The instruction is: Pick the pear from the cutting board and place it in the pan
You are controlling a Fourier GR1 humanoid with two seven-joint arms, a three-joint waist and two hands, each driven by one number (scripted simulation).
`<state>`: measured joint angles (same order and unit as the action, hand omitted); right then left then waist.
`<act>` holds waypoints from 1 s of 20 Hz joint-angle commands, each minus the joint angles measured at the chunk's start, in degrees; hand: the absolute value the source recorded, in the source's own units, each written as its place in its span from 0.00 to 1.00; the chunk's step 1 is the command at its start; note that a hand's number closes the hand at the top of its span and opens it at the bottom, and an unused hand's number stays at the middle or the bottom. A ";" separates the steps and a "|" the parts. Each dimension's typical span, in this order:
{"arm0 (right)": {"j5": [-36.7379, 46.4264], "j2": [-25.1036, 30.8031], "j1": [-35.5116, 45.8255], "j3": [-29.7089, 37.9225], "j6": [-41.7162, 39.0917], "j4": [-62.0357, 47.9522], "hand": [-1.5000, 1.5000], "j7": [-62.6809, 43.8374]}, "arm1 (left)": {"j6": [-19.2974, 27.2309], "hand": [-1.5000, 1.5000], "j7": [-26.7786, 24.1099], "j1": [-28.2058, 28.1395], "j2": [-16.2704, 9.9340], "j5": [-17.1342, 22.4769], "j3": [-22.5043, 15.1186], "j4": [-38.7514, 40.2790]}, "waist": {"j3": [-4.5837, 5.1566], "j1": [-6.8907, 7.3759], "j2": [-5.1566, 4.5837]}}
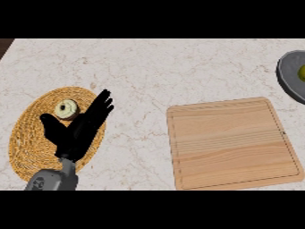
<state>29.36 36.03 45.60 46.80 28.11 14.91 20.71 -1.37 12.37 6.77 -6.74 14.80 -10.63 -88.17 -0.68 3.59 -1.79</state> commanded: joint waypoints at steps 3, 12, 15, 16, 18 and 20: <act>-7.85 3.89 -3.99 6.61 -13.29 -2.08 0.00 6.27 | 0.53 0.50 -0.81 -0.43 0.54 -0.28 0.39 0.49 | 0.12 -1.07 0.18; -10.10 8.09 -11.93 6.95 -33.04 -5.02 0.00 13.39 | 0.12 0.50 -0.74 -1.64 -0.49 -0.96 0.97 0.76 | 0.26 -1.63 0.70; -10.97 9.50 -14.76 7.28 -37.79 -5.08 0.00 15.94 | 0.65 0.50 0.14 -1.41 0.29 -0.72 0.80 -0.14 | 0.24 -1.75 0.82; -11.75 8.74 -16.00 7.85 -37.42 -5.05 0.00 17.38 | 0.54 0.50 0.72 0.59 -0.22 -0.03 2.51 1.65 | 0.28 -2.09 0.83; -11.50 11.25 -17.38 7.08 -39.84 -4.22 0.00 17.90 | -0.26 0.50 1.60 -1.77 -1.67 0.17 2.33 -2.70 | 0.32 -1.95 1.14; -11.32 11.16 -18.24 6.35 -41.12 -4.47 0.00 18.63 | 0.08 0.50 1.93 -3.74 -0.39 -0.12 0.87 -3.37 | 0.31 -1.78 1.15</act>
<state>18.41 45.35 29.92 53.54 -9.10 10.43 37.56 -1.39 12.43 5.12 -7.06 14.35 -9.21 -88.58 -0.37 1.71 -0.84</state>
